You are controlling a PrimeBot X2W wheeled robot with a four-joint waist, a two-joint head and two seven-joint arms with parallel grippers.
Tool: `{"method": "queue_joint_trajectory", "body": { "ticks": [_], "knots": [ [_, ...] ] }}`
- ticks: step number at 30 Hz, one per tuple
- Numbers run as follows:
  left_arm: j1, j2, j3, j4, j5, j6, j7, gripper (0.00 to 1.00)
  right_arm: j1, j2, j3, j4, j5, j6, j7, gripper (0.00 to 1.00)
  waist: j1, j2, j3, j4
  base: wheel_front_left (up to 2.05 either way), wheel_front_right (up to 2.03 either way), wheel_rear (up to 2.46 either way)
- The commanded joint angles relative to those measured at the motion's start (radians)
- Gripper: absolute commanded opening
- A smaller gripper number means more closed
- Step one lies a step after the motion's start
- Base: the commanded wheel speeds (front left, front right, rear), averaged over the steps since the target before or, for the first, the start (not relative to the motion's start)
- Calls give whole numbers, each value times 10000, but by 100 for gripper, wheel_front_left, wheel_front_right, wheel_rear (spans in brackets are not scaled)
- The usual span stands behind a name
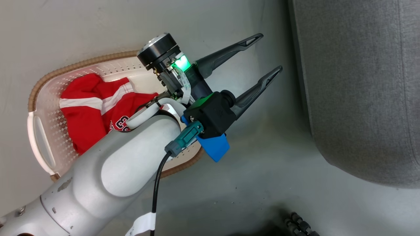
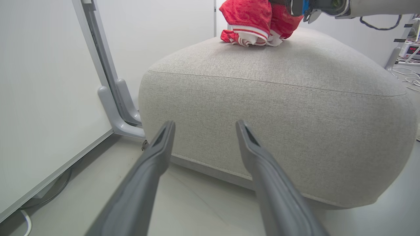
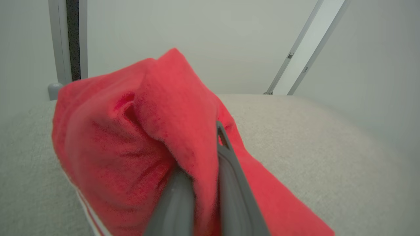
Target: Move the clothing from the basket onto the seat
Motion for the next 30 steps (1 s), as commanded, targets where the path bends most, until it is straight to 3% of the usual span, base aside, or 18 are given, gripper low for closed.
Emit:
{"method": "queue_joint_trajectory", "body": {
  "ticks": [1, 5, 7, 8, 22, 30],
  "knots": [
    [-139, 47, -2, 3, 12, 0, -61, 100, 181, 119, -54, 203, -65, 1, -3, 0, -1, 0, 26, 37, 0, 0, 0],
    [-96, 81, 12, 66, -56, 78, -92, 100, 379, 399, -174, 715, -57, 1, -3, 2, -1, 0, -17, 61, 0, 0, 0],
    [-66, 112, 46, 120, -100, 111, -117, 100, 529, 533, -164, 730, -34, 1, -3, 84, -1, 0, -104, 44, 0, 0, 0],
    [-40, 108, 63, 143, -107, 144, -146, 100, 592, 592, -173, 742, 74, 1, -3, 100, -1, 0, -168, 33, 0, 0, 0],
    [1068, -269, 482, 718, -672, 618, -433, 100, 3285, 1191, 1173, -1307, -131, 1, -5, 100, -1, 0, -2367, 76, 0, 0, 0],
    [2203, -349, 1575, 548, -972, 900, -440, 100, 4659, 1650, 2235, -2597, 185, -1, -5, 100, -1, 0, -3780, 305, 0, 0, 0]
  ]
}}
